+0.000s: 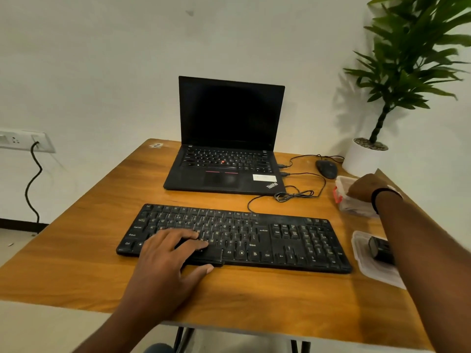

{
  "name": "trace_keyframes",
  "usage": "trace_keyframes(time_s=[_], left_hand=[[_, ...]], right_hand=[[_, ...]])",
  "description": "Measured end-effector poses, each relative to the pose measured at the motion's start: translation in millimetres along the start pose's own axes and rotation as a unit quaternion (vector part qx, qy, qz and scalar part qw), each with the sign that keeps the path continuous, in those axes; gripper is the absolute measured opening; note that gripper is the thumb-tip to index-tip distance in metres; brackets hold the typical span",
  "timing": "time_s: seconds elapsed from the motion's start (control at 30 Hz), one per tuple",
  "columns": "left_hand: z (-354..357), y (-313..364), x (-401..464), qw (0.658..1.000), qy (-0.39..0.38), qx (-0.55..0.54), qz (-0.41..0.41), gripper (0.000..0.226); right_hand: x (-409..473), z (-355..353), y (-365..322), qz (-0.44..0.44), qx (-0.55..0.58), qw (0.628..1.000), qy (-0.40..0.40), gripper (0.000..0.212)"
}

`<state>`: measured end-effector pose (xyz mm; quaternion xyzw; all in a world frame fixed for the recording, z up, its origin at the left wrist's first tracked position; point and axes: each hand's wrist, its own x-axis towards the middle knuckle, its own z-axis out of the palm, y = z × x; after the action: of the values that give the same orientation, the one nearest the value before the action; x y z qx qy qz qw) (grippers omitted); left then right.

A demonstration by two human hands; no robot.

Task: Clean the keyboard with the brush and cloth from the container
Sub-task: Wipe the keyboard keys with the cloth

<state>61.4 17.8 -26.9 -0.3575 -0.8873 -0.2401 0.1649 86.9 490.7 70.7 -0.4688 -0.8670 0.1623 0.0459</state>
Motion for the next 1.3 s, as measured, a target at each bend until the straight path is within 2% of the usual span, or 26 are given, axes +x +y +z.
trace_keyframes(time_s=[0.33, 0.5, 0.63, 0.73, 0.87, 0.97, 1.1, 1.17, 1.23, 1.3], left_hand=[[1, -2, -1, 1.000, 0.001, 0.003, 0.009, 0.056], [0, -1, 0, 1.000, -0.002, -0.004, 0.005, 0.056], [0, -1, -1, 1.000, -0.004, -0.006, 0.001, 0.057], [0, 0, 0, 1.000, 0.001, -0.009, 0.000, 0.057], [-1, 1, 0, 1.000, 0.007, -0.027, 0.000, 0.057], [-2, 1, 1, 0.998, 0.019, -0.059, -0.006, 0.055], [-11, -3, 2, 0.982, 0.102, -0.155, -0.024, 0.048], [-21, -11, 5, 0.973, 0.137, -0.179, -0.042, 0.053], [-33, -27, 6, 0.974, 0.144, -0.162, -0.069, 0.065], [-43, -46, 8, 0.973, 0.111, -0.159, -0.122, 0.093]], right_hand=[[7, 13, -3, 0.025, -0.015, 0.999, 0.024, 0.049], [-15, 14, -2, -0.026, -0.002, 0.985, 0.170, 0.033], [-57, 7, -25, -0.077, 0.037, 0.949, 0.304, 0.024], [-98, 4, -53, -0.138, 0.112, 0.921, 0.347, 0.025], [-165, 13, -98, -0.234, 0.278, 0.872, 0.327, 0.021], [-211, 27, -128, -0.285, 0.375, 0.853, 0.225, 0.021], [-240, 62, -163, -0.332, 0.336, 0.873, 0.117, 0.018], [-242, 78, -178, -0.341, 0.296, 0.888, 0.086, 0.019], [-242, 88, -193, -0.333, 0.280, 0.898, 0.064, 0.022], [-239, 93, -208, -0.322, 0.282, 0.901, 0.067, 0.021]])
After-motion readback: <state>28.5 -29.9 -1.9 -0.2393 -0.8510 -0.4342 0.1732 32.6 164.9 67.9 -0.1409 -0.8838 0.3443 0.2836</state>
